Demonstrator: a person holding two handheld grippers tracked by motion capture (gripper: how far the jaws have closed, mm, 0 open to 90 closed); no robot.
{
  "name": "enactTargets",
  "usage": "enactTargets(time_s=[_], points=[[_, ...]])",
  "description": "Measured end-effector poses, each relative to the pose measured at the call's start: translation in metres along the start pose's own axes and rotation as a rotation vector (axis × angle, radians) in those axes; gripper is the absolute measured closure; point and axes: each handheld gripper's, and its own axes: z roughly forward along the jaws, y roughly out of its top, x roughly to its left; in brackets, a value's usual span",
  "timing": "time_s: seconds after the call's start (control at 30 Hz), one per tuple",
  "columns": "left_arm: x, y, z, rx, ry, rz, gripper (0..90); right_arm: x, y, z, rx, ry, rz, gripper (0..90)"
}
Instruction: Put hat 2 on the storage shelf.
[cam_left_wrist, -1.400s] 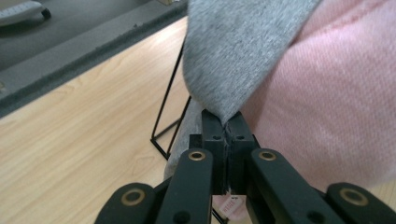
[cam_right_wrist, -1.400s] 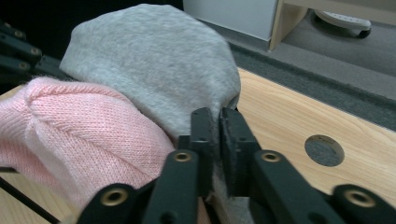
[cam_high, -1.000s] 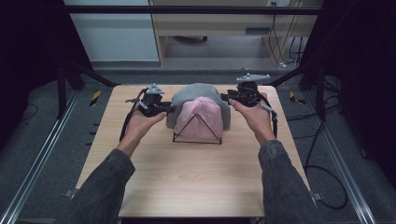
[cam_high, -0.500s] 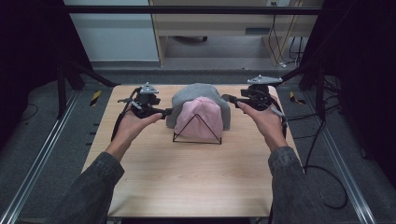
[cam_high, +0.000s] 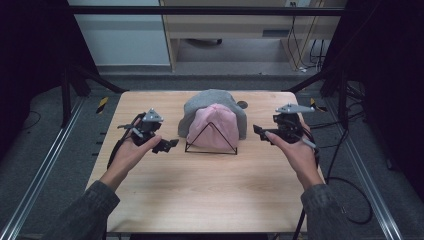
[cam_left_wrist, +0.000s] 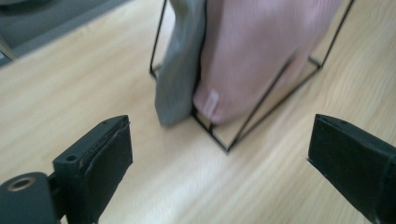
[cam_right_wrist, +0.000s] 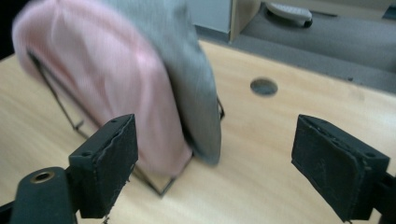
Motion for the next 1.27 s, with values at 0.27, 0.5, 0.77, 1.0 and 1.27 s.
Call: enactTargets(time_s=[0.27, 0.5, 0.77, 1.0, 1.27], points=[[-0.001, -0.049, 0.012, 0.065, -0.018, -0.033, 6.5, 0.0, -0.068, 0.006, 0.109, -0.008, 0.017, 10.3], [-0.002, -0.085, 0.032, 0.154, -0.016, -0.051, 6.0, 0.0, -0.109, 0.025, 0.201, -0.015, 0.053, 9.6], [-0.002, -0.099, 0.045, 0.195, -0.015, -0.036, 2.3, 0.001, -0.128, 0.036, 0.259, -0.015, 0.066, 10.0], [-0.004, -0.111, 0.044, 0.102, 0.0, -0.037, 0.0, 0.005, -0.141, 0.041, 0.273, -0.064, -0.007, 7.5], [-0.002, -0.115, 0.047, 0.04, 0.013, -0.045, 0.0, 0.005, -0.149, 0.039, 0.2, -0.077, 0.0, 5.4]])
